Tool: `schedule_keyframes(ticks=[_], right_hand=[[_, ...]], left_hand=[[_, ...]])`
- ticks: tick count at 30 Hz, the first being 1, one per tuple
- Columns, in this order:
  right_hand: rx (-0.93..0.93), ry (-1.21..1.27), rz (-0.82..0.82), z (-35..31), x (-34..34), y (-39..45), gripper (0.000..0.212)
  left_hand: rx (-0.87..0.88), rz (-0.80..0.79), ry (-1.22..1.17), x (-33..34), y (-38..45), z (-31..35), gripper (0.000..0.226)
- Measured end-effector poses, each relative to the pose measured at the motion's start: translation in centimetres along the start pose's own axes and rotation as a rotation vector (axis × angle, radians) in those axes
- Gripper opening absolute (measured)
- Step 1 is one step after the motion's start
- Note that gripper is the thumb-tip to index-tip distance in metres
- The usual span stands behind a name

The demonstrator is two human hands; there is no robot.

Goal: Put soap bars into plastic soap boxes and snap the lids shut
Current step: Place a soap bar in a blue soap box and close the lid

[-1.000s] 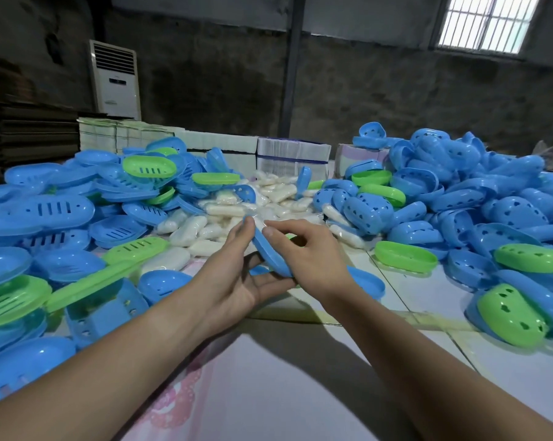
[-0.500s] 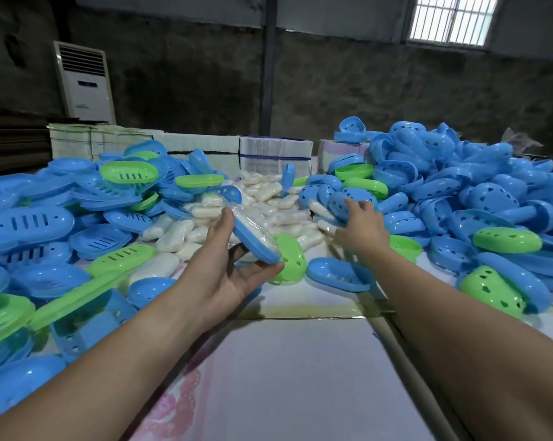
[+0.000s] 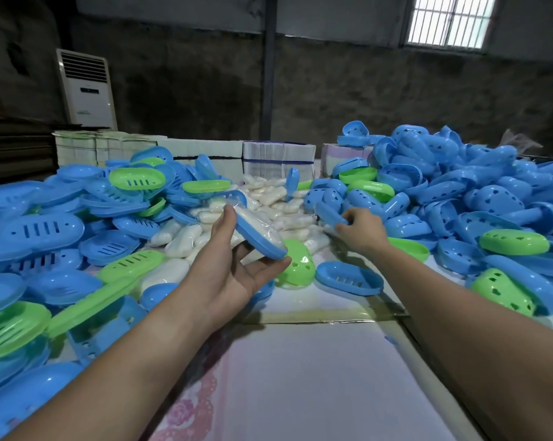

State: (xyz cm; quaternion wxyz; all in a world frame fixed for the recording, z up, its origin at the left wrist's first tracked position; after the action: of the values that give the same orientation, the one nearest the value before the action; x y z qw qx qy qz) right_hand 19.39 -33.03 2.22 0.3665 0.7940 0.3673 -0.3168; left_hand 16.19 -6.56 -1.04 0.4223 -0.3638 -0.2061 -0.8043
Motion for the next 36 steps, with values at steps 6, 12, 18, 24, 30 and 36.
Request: schedule_keyframes(ticks=[6,12,18,24,30,36], right_hand=[[-0.103,0.467,-0.069,-4.8,-1.8,-4.6,0.008],[0.118,1.451,-0.474,-5.9,0.8,-8.7,0.008],[0.125,1.3,-0.605,-6.2,2.7,-9.9,0.023],[-0.2,0.739,-0.436,-7.1,2.3,-10.5,0.027],[-0.361,0.798,-0.447,-8.7,1.7,-11.3,0.026],[-0.436,0.696,-0.415,-8.9,1.2,-11.2,0.062]], left_hand=[[-0.01,0.025,0.055,-0.6,0.0,-0.3,0.052],[0.041,0.055,0.137,-1.1,0.2,0.0,0.05],[0.046,0.04,0.203,-1.2,0.2,-0.4,0.049],[0.047,-0.011,0.234,-1.0,0.2,-0.3,0.055],[0.029,-0.065,0.227,-0.4,0.0,-0.3,0.062],[0.008,-0.107,0.286,0.1,-0.2,0.0,0.055]])
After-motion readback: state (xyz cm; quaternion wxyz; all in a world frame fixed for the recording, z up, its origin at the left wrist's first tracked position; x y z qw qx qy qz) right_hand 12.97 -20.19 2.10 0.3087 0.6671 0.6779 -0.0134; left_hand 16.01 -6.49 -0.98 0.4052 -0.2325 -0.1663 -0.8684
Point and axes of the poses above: each hand's wrist, its own y-axis towards the middle knuckle, its own x-axis out of the palm, z = x × y, the point moved 7 cm from there along y, towards the middle knuckle, and after that the axes turned 5 degrees about -z, right-handed, at the moved point
